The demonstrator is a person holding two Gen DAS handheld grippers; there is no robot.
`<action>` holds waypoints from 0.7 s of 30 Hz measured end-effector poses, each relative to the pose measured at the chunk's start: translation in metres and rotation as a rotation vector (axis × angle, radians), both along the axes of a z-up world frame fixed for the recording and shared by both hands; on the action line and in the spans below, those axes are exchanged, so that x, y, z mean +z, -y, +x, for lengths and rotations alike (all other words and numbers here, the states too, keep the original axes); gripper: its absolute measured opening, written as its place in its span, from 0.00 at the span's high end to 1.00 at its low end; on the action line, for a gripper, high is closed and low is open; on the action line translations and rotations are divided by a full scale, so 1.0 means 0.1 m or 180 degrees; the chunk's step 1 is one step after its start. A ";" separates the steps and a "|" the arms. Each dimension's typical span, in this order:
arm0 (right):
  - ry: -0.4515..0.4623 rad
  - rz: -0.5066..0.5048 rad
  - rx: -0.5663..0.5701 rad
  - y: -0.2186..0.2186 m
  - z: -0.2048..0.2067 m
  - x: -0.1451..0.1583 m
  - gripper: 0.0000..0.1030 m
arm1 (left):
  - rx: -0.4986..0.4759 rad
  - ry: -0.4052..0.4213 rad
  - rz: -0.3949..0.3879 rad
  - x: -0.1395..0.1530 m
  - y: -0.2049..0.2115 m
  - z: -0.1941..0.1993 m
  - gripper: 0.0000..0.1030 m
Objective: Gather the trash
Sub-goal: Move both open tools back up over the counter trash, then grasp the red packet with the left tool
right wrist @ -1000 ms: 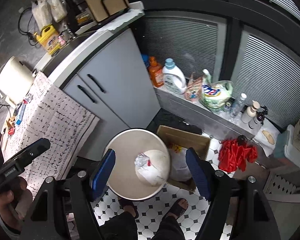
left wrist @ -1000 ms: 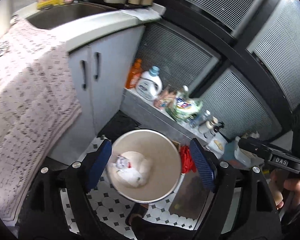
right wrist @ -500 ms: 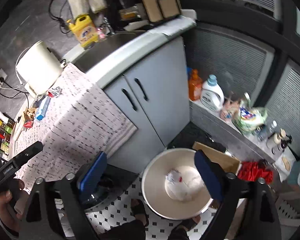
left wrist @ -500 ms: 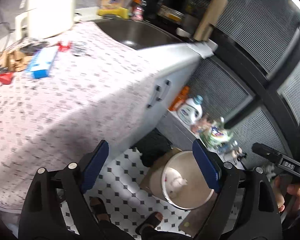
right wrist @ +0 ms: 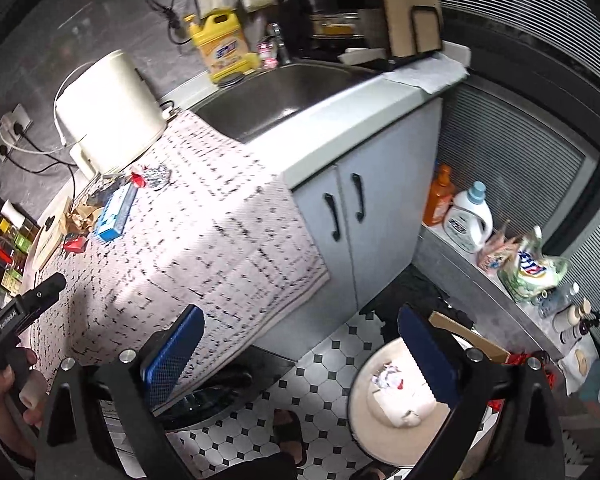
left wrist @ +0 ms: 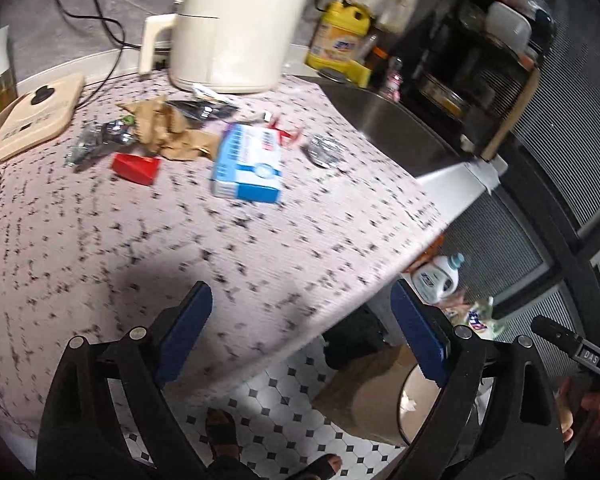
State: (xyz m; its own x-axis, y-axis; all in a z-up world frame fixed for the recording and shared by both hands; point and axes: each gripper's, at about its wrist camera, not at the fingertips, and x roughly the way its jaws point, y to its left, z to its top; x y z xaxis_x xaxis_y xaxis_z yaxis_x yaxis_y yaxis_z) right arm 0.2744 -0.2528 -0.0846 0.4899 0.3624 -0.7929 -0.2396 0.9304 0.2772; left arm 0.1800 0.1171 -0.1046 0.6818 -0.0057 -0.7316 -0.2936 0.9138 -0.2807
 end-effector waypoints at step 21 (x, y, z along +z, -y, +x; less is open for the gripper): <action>0.0086 -0.0127 0.0039 -1.24 0.14 0.05 0.08 | 0.0373 0.0028 -0.0175 -0.26 -1.45 0.19 0.29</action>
